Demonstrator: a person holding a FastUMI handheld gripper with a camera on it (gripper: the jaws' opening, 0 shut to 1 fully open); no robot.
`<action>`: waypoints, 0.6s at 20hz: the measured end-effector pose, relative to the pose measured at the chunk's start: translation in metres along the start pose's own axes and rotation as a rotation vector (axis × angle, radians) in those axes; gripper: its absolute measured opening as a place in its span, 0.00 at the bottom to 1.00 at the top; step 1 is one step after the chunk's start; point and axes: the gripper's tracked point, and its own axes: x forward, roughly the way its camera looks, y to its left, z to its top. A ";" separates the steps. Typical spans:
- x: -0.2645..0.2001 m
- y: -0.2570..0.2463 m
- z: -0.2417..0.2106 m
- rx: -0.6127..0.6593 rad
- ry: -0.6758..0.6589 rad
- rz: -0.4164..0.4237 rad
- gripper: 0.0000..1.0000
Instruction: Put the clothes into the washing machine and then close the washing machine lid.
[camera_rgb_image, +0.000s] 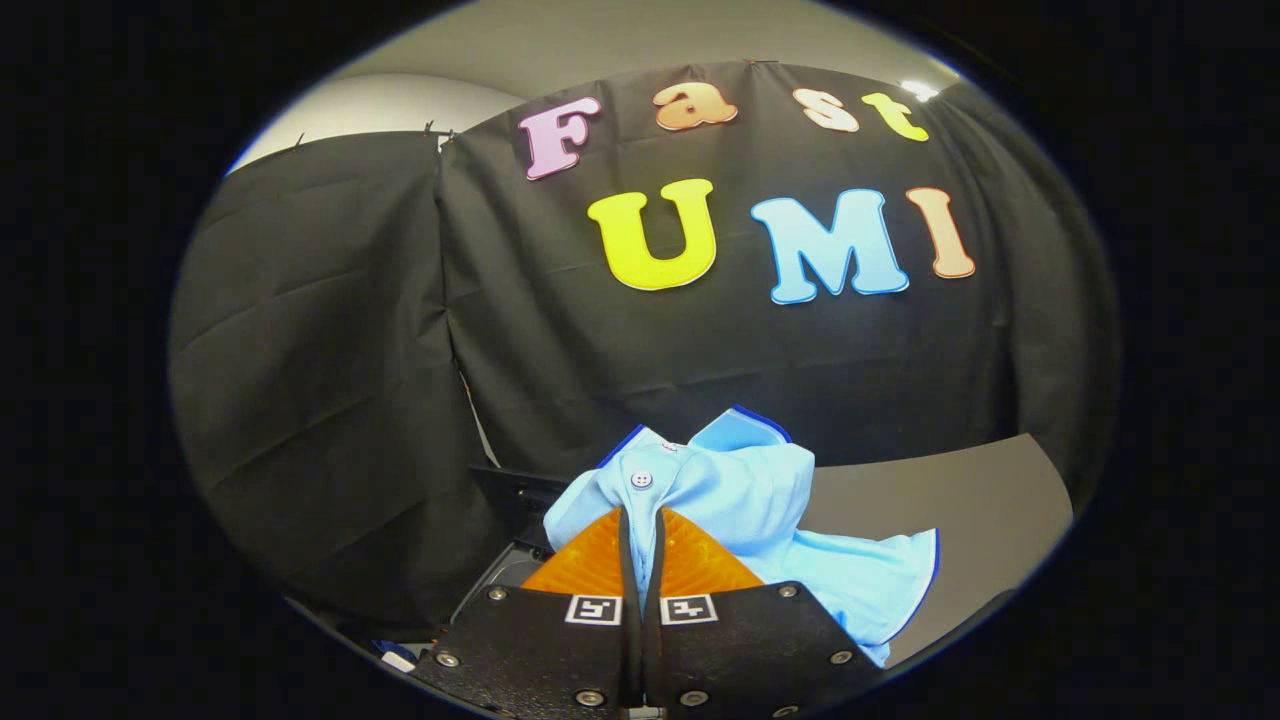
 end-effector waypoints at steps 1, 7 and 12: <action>0.002 0.008 -0.001 -0.002 0.002 0.007 0.00; 0.015 0.053 -0.013 -0.014 0.028 0.054 0.00; 0.025 0.086 -0.027 -0.025 0.047 0.081 0.00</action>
